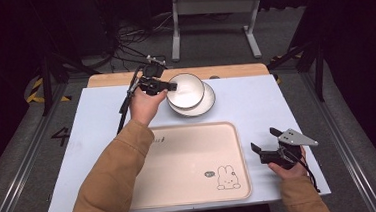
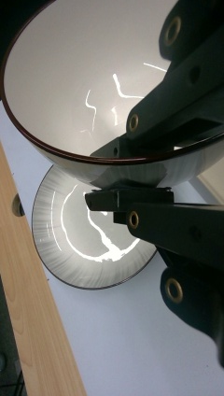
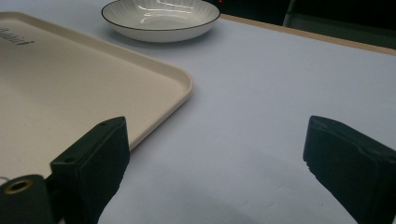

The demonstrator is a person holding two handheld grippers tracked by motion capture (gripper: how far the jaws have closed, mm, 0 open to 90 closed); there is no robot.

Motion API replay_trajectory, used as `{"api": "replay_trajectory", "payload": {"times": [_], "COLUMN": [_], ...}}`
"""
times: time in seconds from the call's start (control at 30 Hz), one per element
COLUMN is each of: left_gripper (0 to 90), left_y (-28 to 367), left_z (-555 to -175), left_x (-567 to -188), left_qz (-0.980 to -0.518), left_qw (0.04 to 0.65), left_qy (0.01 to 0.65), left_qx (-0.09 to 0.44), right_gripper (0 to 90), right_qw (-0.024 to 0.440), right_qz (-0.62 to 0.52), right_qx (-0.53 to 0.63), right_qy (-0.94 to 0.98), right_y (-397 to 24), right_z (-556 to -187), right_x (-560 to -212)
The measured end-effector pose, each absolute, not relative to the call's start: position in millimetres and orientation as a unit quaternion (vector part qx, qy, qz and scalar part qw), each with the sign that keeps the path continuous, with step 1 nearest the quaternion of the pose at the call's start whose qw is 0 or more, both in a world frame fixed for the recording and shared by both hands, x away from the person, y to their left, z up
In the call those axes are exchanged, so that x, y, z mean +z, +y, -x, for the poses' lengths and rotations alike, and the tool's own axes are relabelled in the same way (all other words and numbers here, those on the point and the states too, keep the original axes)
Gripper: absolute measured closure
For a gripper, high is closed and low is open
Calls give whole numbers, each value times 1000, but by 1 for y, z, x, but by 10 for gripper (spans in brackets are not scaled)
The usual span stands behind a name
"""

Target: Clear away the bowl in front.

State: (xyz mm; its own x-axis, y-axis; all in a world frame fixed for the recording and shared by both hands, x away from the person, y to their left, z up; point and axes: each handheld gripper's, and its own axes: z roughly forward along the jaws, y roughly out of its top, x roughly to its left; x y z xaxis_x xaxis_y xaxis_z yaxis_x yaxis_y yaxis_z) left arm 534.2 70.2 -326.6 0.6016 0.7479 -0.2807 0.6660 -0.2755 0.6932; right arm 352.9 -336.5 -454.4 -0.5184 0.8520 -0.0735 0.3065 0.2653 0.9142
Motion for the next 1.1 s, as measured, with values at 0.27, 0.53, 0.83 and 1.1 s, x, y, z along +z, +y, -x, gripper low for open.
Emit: {"api": "replay_trajectory", "payload": {"times": [0.27, 0.53, 0.83, 1.1], "left_gripper": [821, 821, 821, 821], "left_y": [77, 84, 88, 91], "left_z": [-511, -492, -473, -459], "left_x": [-314, -306, -301, -297], "left_qz": [-807, -813, -830, -844], "left_qw": [414, 416, 402, 390], "left_qy": [419, 404, 384, 364], "left_qx": [45, 39, 50, 47], "right_gripper": [78, 78, 78, 78], "right_qw": [295, 294, 292, 294], "right_qz": [-391, -391, -393, -390], "right_qx": [460, 459, 460, 459], "right_qy": [740, 741, 741, 742], "right_y": [-336, -336, -336, -336], "right_z": [-353, -354, -354, -353], "right_x": [-454, -454, -454, -454]}}
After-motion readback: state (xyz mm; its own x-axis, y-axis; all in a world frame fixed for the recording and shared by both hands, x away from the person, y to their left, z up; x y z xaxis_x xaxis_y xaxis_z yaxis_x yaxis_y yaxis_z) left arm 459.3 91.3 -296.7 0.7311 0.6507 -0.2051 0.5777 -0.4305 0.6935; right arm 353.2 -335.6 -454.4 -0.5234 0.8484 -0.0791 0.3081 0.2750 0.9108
